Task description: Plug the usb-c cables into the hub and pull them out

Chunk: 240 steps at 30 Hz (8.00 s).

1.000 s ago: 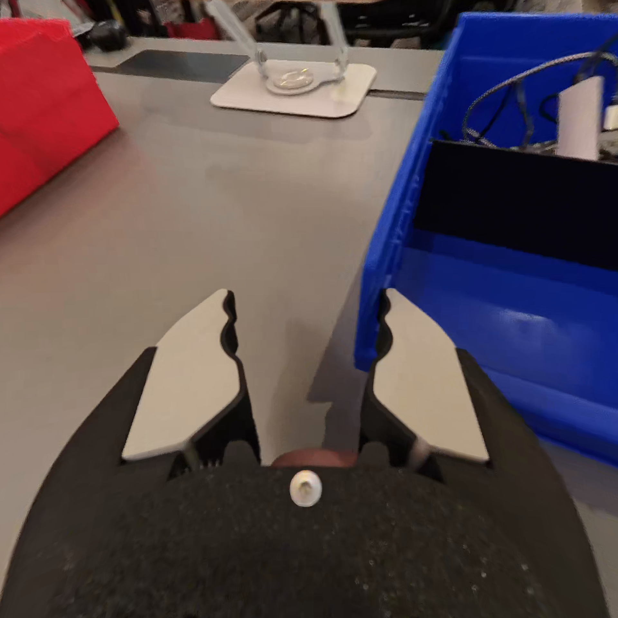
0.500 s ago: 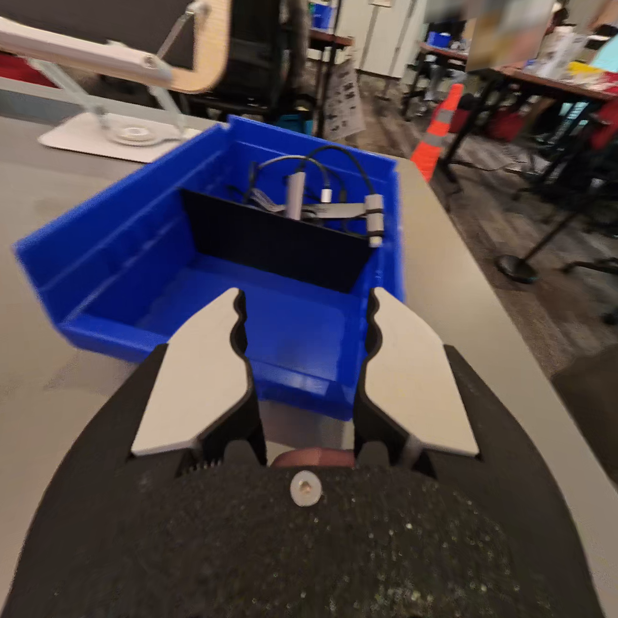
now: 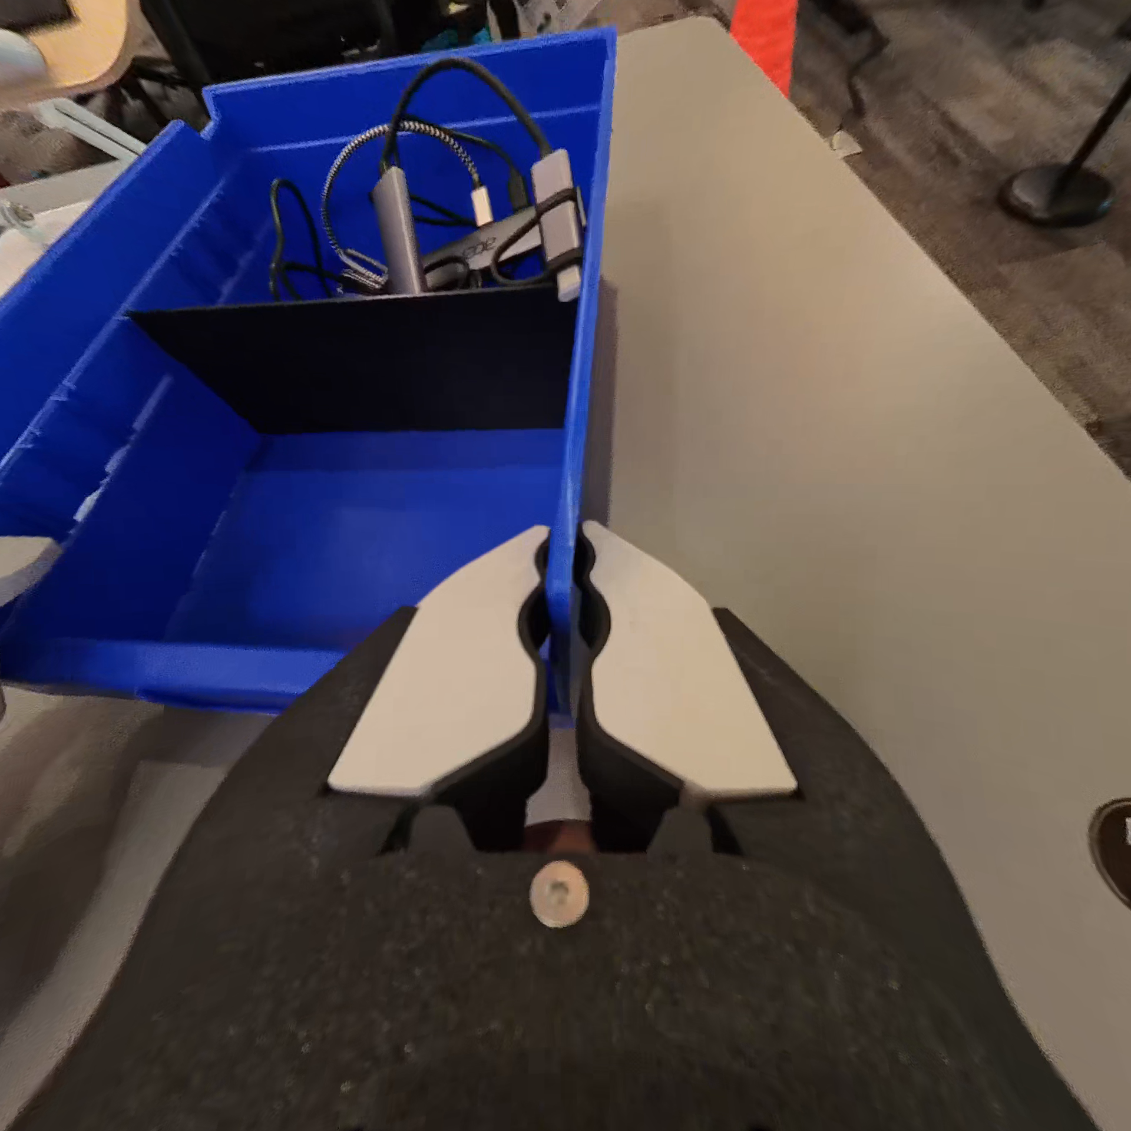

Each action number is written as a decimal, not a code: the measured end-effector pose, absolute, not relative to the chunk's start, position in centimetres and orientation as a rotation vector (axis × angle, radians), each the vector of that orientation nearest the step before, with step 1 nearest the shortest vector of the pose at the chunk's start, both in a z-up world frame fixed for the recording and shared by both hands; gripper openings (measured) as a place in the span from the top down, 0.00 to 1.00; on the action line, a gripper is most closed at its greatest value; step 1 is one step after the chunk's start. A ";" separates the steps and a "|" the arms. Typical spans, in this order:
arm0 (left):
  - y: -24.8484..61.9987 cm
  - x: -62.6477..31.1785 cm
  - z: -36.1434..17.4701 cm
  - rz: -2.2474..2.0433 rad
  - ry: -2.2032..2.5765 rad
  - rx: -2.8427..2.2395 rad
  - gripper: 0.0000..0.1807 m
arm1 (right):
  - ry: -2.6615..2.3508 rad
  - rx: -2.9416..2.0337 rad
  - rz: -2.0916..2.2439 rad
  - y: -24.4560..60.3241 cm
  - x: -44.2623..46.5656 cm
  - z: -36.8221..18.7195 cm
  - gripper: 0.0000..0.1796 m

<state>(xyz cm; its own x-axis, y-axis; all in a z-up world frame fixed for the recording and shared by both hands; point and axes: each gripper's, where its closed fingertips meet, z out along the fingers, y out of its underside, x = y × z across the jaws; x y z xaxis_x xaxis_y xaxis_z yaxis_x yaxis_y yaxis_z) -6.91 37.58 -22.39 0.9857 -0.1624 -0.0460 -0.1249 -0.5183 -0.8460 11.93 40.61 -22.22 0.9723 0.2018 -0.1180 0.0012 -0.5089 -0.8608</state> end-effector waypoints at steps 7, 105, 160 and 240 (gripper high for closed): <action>33.1 -14.2 -20.7 0.025 0.074 -2.076 0.98 | -0.274 -1.998 0.278 37.9 4.4 -20.2 0.98; 38.1 4.1 -21.9 -0.029 0.398 -2.033 0.90 | -0.377 -2.276 0.363 45.9 21.6 -22.7 0.92; 16.7 -53.0 -22.0 0.117 -0.354 -2.052 0.94 | -0.968 -1.766 0.611 21.5 -33.0 -20.9 0.84; 36.1 -48.4 6.3 0.357 0.223 -1.991 0.87 | -0.492 -1.957 0.442 35.3 7.9 -22.9 0.83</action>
<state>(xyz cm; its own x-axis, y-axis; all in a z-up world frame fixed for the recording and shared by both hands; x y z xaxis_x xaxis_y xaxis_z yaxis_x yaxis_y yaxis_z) -48.38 36.09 6.27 0.9381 0.0013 -0.3465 -0.3123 -0.4299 -0.8472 7.86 35.32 -22.91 0.8487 0.5213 -0.0897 0.1445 -0.3915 -0.9088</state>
